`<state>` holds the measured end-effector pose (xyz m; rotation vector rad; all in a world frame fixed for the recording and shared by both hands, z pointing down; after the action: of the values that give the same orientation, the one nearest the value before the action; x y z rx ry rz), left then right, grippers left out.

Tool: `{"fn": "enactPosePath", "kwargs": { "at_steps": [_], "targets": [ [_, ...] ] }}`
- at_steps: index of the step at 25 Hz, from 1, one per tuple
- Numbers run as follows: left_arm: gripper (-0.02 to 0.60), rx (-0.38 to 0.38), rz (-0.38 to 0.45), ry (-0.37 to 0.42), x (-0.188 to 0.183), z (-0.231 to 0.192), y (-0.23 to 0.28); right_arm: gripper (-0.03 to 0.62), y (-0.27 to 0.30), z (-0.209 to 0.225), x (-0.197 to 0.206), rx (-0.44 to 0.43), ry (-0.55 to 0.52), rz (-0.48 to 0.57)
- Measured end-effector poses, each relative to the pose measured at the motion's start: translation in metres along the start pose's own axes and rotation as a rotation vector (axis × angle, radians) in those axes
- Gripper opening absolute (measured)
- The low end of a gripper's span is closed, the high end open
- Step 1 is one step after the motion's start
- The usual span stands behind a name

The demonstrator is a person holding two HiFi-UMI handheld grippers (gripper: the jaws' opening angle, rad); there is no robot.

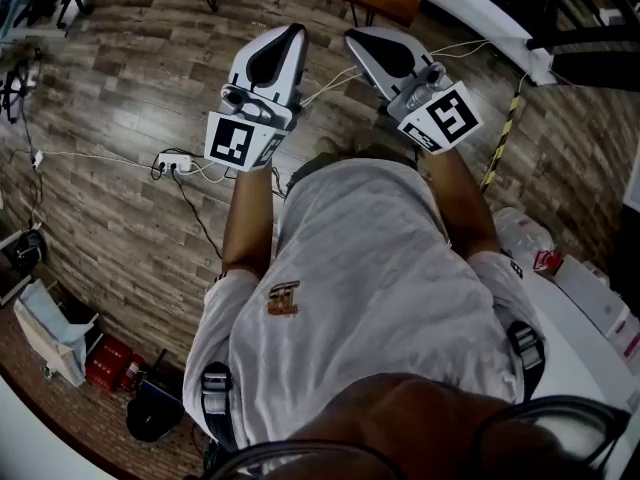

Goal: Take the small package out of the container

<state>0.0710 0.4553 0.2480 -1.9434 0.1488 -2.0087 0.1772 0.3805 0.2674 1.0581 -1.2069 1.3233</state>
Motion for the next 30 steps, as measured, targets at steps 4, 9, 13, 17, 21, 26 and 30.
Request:
{"fn": "enactPosePath", "kwargs": {
  "at_steps": [4,9,13,17,21,26,30],
  "targets": [
    [0.018,0.019,0.012,0.004,0.002,-0.014,-0.006,0.031,0.009,-0.003,0.004,0.028,-0.013,0.003],
    [0.018,0.04,0.011,-0.002,0.006,-0.021,-0.012,0.031,0.012,-0.003,0.009,0.065,-0.011,0.007],
    [0.018,0.045,0.009,-0.008,0.007,-0.027,-0.016,0.031,0.015,-0.004,0.01,0.08,-0.01,0.006],
    [0.018,0.047,0.008,-0.01,0.011,-0.032,-0.011,0.031,0.016,0.003,0.011,0.088,-0.007,0.004],
    [0.018,0.046,0.005,-0.004,0.017,-0.039,-0.003,0.031,0.021,0.015,0.013,0.087,-0.006,0.009],
    [0.018,0.041,-0.002,0.009,0.023,-0.055,0.015,0.031,0.033,0.039,0.014,0.074,-0.001,0.015],
    [0.018,0.046,-0.009,0.015,0.03,-0.075,0.036,0.031,0.05,0.066,0.012,0.074,0.004,0.021]
  ]
}}
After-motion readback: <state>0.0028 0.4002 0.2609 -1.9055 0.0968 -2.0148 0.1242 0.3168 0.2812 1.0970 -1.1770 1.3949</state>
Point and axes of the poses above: the fingertips, and each gripper's own axes: y forward along the fingers, z to its right, x out of its underside, the point moved 5 cm from there along -y, backward along the fingers, and after that the axes turned 5 degrees about y, right-handed, at the moved point
